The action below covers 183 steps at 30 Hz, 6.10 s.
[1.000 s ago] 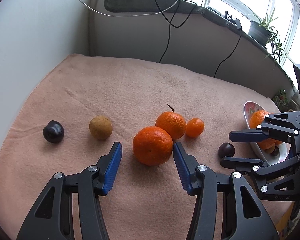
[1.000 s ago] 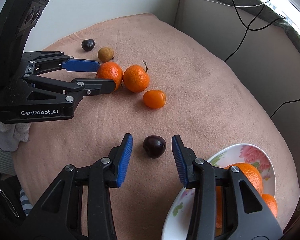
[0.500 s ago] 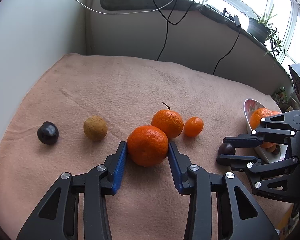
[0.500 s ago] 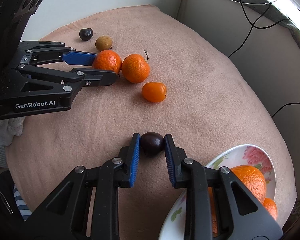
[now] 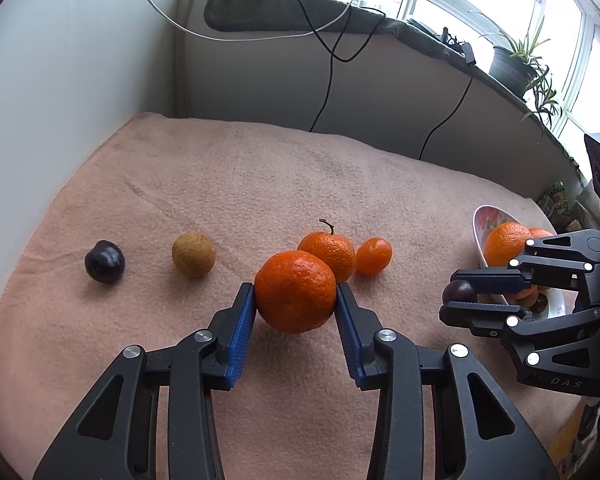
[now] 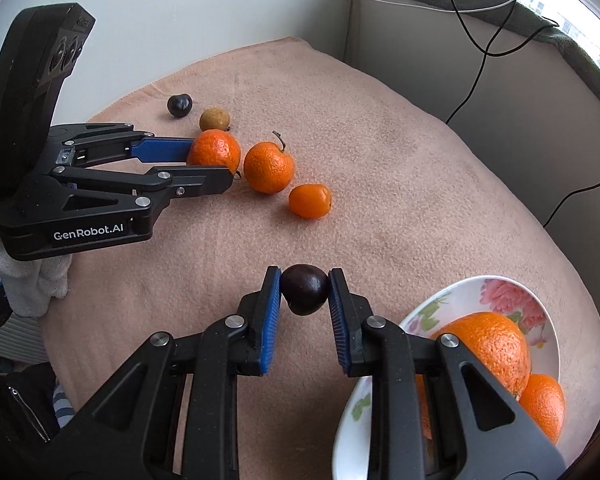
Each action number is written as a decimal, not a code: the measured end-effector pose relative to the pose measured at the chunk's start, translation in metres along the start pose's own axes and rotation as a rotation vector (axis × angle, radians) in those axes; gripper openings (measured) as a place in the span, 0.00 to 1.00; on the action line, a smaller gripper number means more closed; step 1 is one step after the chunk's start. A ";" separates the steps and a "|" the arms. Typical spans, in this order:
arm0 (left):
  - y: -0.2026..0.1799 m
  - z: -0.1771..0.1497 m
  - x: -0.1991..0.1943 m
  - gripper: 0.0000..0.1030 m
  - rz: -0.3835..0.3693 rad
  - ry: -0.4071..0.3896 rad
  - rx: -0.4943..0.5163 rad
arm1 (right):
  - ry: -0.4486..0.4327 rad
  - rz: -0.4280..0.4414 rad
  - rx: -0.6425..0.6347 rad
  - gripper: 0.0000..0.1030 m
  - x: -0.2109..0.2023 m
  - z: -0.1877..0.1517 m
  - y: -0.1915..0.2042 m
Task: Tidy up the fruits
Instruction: 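Close both grippers on the mandarin and cherry and lift them, then carry the mandarin and cherry into the floral plate and open both grippers, then withdraw both open grippers from the plate, then move the left gripper around the stemmed tangerine while the right gripper straddles a small orange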
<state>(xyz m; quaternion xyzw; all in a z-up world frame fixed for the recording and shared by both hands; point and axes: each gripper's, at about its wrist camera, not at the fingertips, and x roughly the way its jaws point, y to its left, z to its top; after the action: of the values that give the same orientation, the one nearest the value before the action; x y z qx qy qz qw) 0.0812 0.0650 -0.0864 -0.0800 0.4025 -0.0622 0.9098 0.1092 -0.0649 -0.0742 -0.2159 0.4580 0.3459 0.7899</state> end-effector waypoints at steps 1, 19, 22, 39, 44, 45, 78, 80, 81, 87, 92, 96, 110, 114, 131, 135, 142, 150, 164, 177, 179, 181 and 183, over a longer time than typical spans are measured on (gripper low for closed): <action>0.000 -0.001 -0.002 0.37 -0.001 -0.003 -0.002 | -0.009 0.002 0.008 0.24 -0.003 0.000 -0.001; -0.030 -0.007 -0.041 0.37 -0.074 -0.065 0.007 | -0.156 0.007 0.194 0.24 -0.066 -0.039 -0.025; -0.039 -0.007 -0.043 0.37 -0.094 -0.071 0.015 | -0.177 -0.003 0.230 0.24 -0.076 -0.050 -0.031; -0.092 -0.010 -0.044 0.37 -0.192 -0.066 0.070 | -0.237 -0.070 0.410 0.24 -0.117 -0.111 -0.070; -0.107 -0.012 -0.042 0.37 -0.219 -0.056 0.085 | -0.234 -0.081 0.453 0.24 -0.120 -0.126 -0.081; -0.109 -0.012 -0.041 0.37 -0.225 -0.054 0.089 | -0.233 -0.083 0.460 0.24 -0.121 -0.128 -0.083; -0.170 -0.019 -0.015 0.38 -0.301 0.039 0.165 | -0.208 -0.060 0.493 0.24 -0.106 -0.142 -0.089; -0.170 -0.020 -0.014 0.38 -0.299 0.040 0.167 | -0.209 -0.063 0.493 0.24 -0.106 -0.141 -0.089; -0.171 -0.020 -0.014 0.38 -0.299 0.040 0.167 | -0.210 -0.064 0.495 0.24 -0.106 -0.141 -0.089; -0.169 -0.019 -0.014 0.48 -0.301 0.038 0.162 | -0.219 -0.073 0.506 0.48 -0.107 -0.142 -0.091; -0.168 -0.018 -0.017 0.54 -0.292 0.022 0.165 | -0.243 -0.083 0.516 0.57 -0.113 -0.143 -0.093; -0.165 -0.019 -0.018 0.62 -0.286 0.020 0.161 | -0.254 -0.103 0.532 0.72 -0.118 -0.144 -0.097; -0.154 -0.017 -0.023 0.73 -0.227 -0.004 0.145 | -0.270 -0.101 0.529 0.85 -0.121 -0.135 -0.094; -0.144 -0.016 -0.026 0.73 -0.212 -0.014 0.131 | -0.273 -0.092 0.519 0.85 -0.120 -0.131 -0.091; -0.062 -0.018 -0.047 0.73 -0.088 -0.070 -0.012 | -0.282 -0.049 0.428 0.85 -0.109 -0.088 -0.067; -0.043 -0.016 -0.048 0.73 -0.057 -0.080 -0.037 | -0.273 -0.035 0.388 0.85 -0.100 -0.073 -0.056; -0.025 -0.011 -0.044 0.73 -0.033 -0.083 -0.048 | -0.253 -0.030 0.275 0.85 -0.085 -0.041 -0.036; -0.015 -0.006 -0.029 0.70 -0.047 -0.052 -0.044 | -0.174 -0.054 0.070 0.85 -0.060 -0.002 -0.016; -0.009 0.002 0.000 0.51 -0.055 0.012 -0.016 | 0.028 -0.020 -0.068 0.53 0.002 0.038 -0.008; -0.011 0.007 0.021 0.42 -0.061 0.059 0.002 | 0.142 0.039 -0.088 0.40 0.041 0.050 -0.015; -0.011 0.008 0.023 0.40 -0.063 0.063 0.004 | 0.151 0.049 -0.089 0.39 0.045 0.051 -0.017; -0.011 0.008 0.024 0.38 -0.064 0.064 0.001 | 0.160 0.051 -0.096 0.39 0.049 0.052 -0.017; -0.009 0.008 0.025 0.35 -0.065 0.064 -0.004 | 0.165 0.054 -0.101 0.39 0.053 0.053 -0.017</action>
<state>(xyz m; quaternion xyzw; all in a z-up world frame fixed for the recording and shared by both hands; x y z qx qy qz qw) 0.1033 0.0524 -0.0969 -0.0930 0.4289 -0.0932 0.8937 0.1698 -0.0229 -0.0944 -0.2707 0.5091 0.3705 0.7282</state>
